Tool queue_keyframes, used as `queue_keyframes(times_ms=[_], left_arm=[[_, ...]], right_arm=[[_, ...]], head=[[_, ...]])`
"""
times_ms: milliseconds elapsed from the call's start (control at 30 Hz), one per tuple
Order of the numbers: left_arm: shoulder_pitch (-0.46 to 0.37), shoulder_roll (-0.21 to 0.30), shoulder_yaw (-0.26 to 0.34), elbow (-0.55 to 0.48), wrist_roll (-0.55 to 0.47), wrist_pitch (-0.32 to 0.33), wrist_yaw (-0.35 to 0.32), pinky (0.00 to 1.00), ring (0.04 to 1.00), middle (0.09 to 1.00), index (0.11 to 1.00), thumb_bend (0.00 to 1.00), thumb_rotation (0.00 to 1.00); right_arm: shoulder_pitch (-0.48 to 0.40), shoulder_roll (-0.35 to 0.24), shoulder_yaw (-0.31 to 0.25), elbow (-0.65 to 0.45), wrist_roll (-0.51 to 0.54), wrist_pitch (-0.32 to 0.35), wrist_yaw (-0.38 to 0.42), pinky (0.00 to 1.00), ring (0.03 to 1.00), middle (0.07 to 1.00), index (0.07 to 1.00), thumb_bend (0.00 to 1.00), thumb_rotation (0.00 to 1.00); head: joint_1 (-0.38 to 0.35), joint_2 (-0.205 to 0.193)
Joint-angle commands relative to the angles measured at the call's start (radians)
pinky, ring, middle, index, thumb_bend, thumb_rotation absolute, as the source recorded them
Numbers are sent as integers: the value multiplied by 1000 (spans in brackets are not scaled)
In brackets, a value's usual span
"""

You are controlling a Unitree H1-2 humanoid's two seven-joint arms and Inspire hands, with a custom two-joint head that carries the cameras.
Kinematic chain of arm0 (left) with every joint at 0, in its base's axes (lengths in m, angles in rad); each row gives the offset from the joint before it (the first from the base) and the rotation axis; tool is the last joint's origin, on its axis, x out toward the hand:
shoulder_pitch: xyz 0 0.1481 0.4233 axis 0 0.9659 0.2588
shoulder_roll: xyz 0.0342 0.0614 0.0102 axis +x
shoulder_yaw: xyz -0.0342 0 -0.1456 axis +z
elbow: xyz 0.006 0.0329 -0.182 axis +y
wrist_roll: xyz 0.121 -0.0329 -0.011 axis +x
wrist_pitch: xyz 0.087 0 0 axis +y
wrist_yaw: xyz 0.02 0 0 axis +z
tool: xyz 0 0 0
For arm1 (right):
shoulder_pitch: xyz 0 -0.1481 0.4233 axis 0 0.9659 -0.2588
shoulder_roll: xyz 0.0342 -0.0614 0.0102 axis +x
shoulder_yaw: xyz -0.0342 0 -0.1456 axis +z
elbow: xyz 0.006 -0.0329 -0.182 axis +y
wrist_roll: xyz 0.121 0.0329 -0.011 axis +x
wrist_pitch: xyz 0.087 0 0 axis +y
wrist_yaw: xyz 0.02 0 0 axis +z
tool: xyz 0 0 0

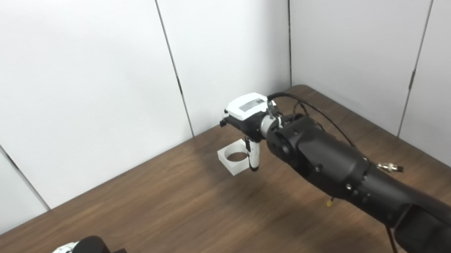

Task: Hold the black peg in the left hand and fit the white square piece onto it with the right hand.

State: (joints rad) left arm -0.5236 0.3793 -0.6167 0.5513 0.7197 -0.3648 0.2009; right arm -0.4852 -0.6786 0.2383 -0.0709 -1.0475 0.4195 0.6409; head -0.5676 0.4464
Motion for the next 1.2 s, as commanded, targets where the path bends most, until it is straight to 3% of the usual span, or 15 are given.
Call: queue_keyframes(times_ms=[0, 267, 500, 767, 1167], left_arm=[[72, 33, -53, 68, 69, 1, -82, 739, 837, 824, 491, 524, 63], [77, 33, -54, 58, 71, 2, -84, 730, 830, 821, 490, 524, 63], [82, 35, -50, 42, 63, 2, -87, 726, 827, 818, 490, 525, 62], [89, 42, -45, 7, 59, 13, -104, 718, 823, 816, 490, 524, 61], [112, 56, -40, -86, 53, 76, -161, 715, 815, 812, 490, 524, 60]], right_arm=[[-68, -37, -3, 9, -35, 0, 6, 894, 981, 959, 864, 914, 109], [-110, -17, 48, 93, -60, -19, 29, 908, 956, 940, 872, 934, 111], [-119, 16, 71, 157, -47, -23, -8, 891, 941, 927, 863, 942, 118], [-121, 52, 74, 270, 36, -116, -134, 889, 907, 899, 825, 857, 90], [-160, 85, 124, 429, 61, -163, -210, 882, 898, 876, 782, 780, 123]], head=[[4, 3], [5, -1], [15, 4], [28, 12], [45, 25]])
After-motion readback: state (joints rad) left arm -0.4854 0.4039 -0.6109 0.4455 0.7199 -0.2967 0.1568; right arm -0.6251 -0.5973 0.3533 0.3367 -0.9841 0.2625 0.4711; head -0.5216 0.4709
